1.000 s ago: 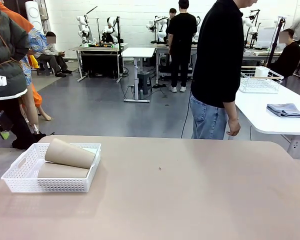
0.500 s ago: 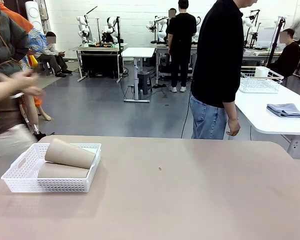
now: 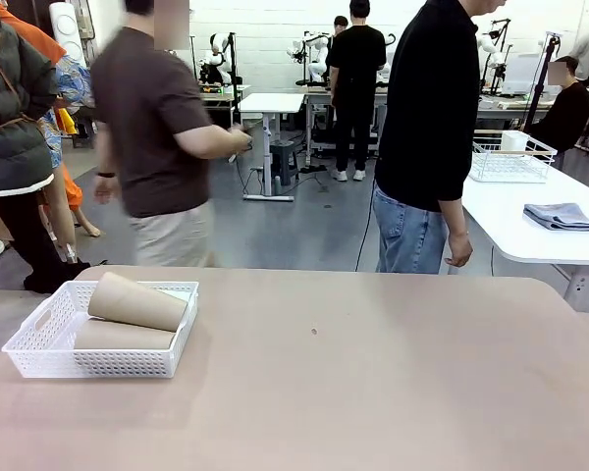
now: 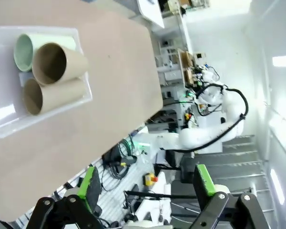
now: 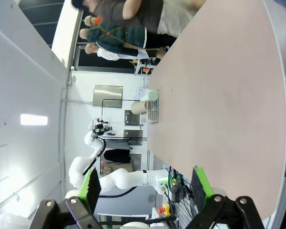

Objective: Clean and organize the cups into the basket.
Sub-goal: Move the Organizing basket back to the left side of the table.

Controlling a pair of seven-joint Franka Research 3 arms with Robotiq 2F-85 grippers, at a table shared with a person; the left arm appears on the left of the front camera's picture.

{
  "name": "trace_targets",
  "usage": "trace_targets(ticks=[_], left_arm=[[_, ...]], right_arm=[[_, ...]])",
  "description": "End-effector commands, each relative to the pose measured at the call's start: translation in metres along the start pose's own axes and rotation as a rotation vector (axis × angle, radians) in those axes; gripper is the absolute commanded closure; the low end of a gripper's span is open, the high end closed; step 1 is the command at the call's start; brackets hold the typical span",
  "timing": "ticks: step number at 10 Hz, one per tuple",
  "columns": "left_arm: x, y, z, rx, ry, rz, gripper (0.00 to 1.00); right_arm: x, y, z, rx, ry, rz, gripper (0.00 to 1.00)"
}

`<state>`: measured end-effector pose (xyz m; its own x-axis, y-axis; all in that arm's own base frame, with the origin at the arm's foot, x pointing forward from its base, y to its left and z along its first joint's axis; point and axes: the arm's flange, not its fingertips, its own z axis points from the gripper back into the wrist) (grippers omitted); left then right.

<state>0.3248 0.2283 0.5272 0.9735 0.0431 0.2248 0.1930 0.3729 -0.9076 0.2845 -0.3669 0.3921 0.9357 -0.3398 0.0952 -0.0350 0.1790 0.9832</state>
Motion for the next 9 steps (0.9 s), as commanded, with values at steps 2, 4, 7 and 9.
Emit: trace_targets(ticks=[2,4,7,9], left_arm=[[0.013,0.036,0.049,-0.061,-0.010,-0.008,0.00],[0.007,0.052,0.061,-0.064,-0.046,0.027,0.00],[-0.006,0.053,0.079,-0.032,-0.117,0.034,0.00],[-0.012,0.048,0.083,0.002,-0.160,0.023,0.00]], right_arm=[[-0.003,0.000,-0.002,-0.009,-0.006,0.000,0.00],[-0.003,0.000,-0.002,-0.009,-0.006,0.000,0.00],[-0.003,0.000,-0.002,-0.009,-0.006,0.000,0.00],[-0.003,0.000,-0.002,-0.009,-0.006,0.000,0.00]])
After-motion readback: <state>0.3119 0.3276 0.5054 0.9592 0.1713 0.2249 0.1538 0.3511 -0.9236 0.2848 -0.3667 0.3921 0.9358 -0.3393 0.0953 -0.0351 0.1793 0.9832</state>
